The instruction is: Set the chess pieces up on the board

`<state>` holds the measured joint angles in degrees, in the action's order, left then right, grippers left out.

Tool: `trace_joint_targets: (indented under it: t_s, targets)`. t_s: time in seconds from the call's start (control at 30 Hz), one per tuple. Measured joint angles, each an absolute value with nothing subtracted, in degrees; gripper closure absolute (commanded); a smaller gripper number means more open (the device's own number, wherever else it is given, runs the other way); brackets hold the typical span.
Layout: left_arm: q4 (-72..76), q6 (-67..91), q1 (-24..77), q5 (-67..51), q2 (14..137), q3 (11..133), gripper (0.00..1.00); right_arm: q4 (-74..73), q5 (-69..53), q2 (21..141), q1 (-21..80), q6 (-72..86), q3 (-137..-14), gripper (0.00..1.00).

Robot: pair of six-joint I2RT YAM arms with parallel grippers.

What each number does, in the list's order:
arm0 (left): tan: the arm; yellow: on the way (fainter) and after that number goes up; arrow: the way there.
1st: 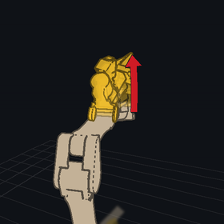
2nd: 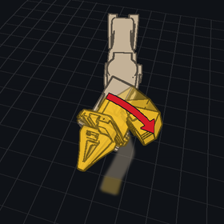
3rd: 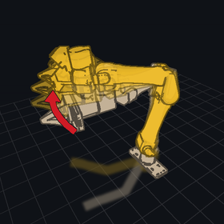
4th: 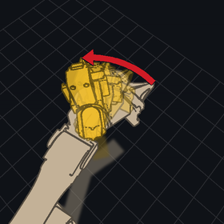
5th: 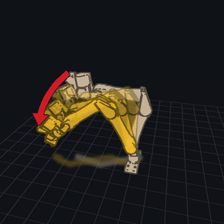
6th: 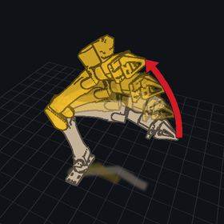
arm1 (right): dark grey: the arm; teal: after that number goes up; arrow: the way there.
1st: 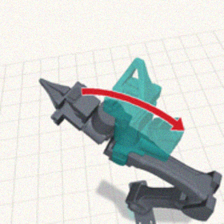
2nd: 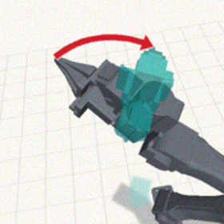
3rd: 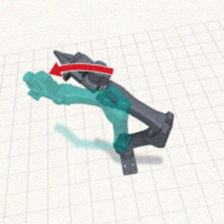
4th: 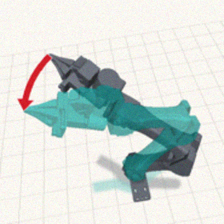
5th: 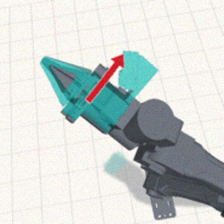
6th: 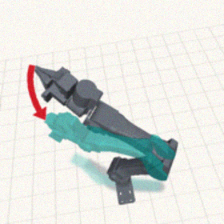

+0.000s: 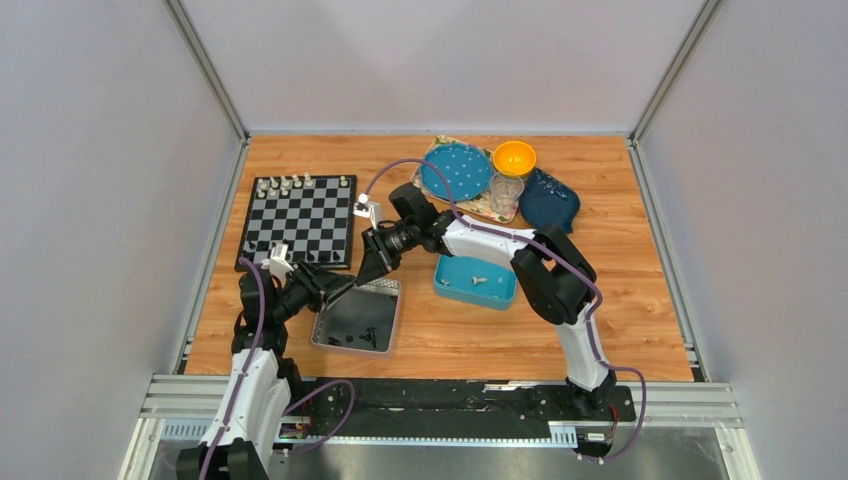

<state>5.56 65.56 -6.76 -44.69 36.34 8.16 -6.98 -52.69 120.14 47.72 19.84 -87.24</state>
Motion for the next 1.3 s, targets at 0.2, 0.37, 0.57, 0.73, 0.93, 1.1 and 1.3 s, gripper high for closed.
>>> trace_joint_targets:
  t_s: [0.2,0.37,0.57,0.73,0.93,1.1,1.3]
  targets:
    - [5.5,65.54,-6.76,-44.29,36.82,8.14,0.75,-6.44,-53.3,120.92,47.59,20.36,-87.18,0.92]
    - [5.54,65.52,-6.76,-44.16,37.01,8.14,0.73,-6.33,-53.63,120.92,47.48,20.78,-87.15,0.92]
    - [4.91,65.12,-6.74,-43.22,37.26,8.14,0.64,-6.31,-53.67,120.95,47.48,20.8,-87.15,0.92]
    - [3.88,64.58,-6.76,-42.7,37.5,8.14,0.64,-6.15,-53.69,120.95,47.48,21.02,-87.13,0.92]
    - [3.57,64.2,-6.72,-42.44,37.65,8.14,0.65,-6.04,-53.76,121.27,47.48,21.26,-87.02,0.92]
    - [3.57,64.18,-6.72,-42.11,37.69,8.14,0.67,-5.93,-54.13,121.75,47.48,21.3,-87.02,0.92]
    - [3.57,64.2,-6.72,-41.91,37.74,8.14,0.68,-5.67,-54.17,121.8,47.48,21.47,-87.02,0.92]
